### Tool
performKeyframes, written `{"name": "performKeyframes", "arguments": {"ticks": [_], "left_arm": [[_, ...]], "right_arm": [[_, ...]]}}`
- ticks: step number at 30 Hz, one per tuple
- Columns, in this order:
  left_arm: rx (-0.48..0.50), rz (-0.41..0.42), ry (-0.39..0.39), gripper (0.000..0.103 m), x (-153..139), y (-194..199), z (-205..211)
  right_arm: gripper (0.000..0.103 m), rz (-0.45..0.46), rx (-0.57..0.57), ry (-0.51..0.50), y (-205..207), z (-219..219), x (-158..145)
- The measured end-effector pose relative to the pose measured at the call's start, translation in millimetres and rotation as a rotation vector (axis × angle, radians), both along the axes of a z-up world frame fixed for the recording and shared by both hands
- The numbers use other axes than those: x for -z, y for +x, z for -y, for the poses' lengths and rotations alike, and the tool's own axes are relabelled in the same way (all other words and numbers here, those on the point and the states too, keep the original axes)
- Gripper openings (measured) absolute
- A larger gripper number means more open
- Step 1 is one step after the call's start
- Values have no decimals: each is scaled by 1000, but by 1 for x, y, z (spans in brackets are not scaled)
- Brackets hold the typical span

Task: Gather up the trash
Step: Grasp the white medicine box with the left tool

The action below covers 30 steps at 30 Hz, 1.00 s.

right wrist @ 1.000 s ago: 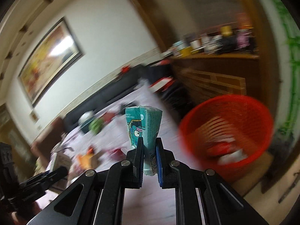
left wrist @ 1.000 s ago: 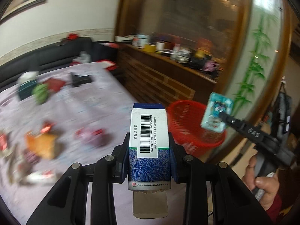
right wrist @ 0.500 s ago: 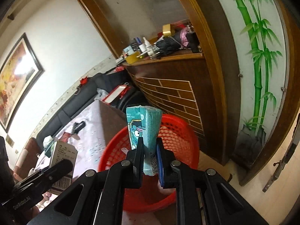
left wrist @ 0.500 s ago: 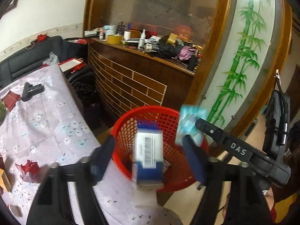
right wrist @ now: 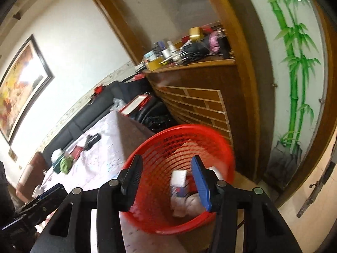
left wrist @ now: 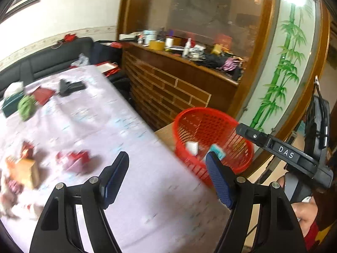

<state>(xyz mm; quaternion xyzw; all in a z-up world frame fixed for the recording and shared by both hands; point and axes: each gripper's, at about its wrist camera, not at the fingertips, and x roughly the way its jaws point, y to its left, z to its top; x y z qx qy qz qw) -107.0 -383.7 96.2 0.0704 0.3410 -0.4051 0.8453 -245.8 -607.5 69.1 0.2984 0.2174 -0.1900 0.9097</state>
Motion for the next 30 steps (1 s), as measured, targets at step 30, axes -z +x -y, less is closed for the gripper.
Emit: {"name": "performKeyframes", "arguments": {"ticks": [30], "left_arm": [[-706,-319,-16,74,51,155,-329]], "right_arm": [[53,-134,-519,-85,94,-215,25]]}}
